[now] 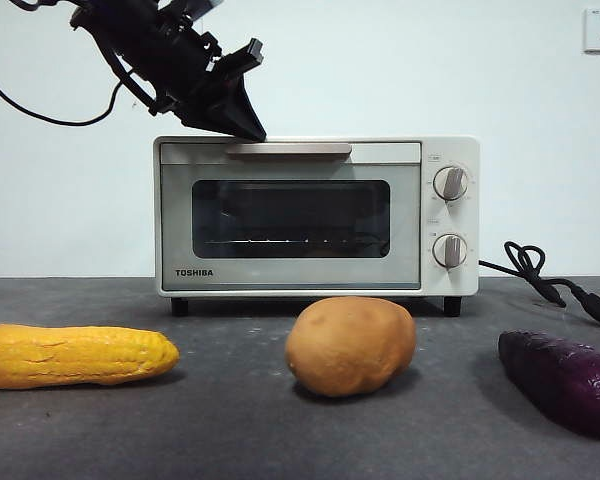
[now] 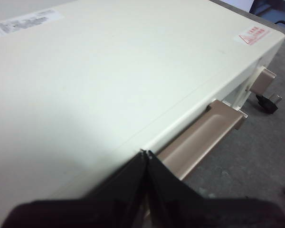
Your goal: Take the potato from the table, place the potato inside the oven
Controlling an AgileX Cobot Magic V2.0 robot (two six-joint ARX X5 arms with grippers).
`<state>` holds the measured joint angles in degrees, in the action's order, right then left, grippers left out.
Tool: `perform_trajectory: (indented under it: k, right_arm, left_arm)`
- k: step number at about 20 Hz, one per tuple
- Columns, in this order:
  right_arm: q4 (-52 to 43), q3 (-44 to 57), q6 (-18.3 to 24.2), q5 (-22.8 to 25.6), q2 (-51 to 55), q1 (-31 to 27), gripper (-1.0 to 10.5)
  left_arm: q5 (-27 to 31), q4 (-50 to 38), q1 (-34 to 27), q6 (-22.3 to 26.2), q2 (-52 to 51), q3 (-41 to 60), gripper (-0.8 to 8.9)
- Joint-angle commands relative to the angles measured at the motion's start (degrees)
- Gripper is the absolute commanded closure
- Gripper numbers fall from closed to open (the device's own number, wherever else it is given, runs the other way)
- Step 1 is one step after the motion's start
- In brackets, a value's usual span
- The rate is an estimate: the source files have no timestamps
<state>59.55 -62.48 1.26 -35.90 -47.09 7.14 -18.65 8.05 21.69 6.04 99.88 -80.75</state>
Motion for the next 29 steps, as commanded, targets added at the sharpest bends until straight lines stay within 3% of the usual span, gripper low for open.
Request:
perform_trajectory:
  k: [1, 8, 21, 29]
  right_arm:
    - [-0.28, 0.02, -0.33, 0.00, -0.15, 0.13, 2.9]
    - [-0.28, 0.02, -0.33, -0.02, -0.15, 0.13, 2.9]
    - [-0.33, 0.02, -0.31, -0.02, -0.15, 0.13, 2.9]
    - [-0.33, 0.02, -0.31, -0.02, -0.15, 0.13, 2.9]
  left_arm:
    - [0.68, 0.66, 0.24, 1.16, 1.53, 0.02, 8.22]
    - [0.63, 5.14, 0.94, 1.81, 1.53, 0.02, 8.22]
    - [-4.09, 20.83, 3.98, 3.02, 1.53, 0.02, 8.21]
    - [-4.15, 32.06, 6.40, 3.02, 1.51, 0.02, 8.22]
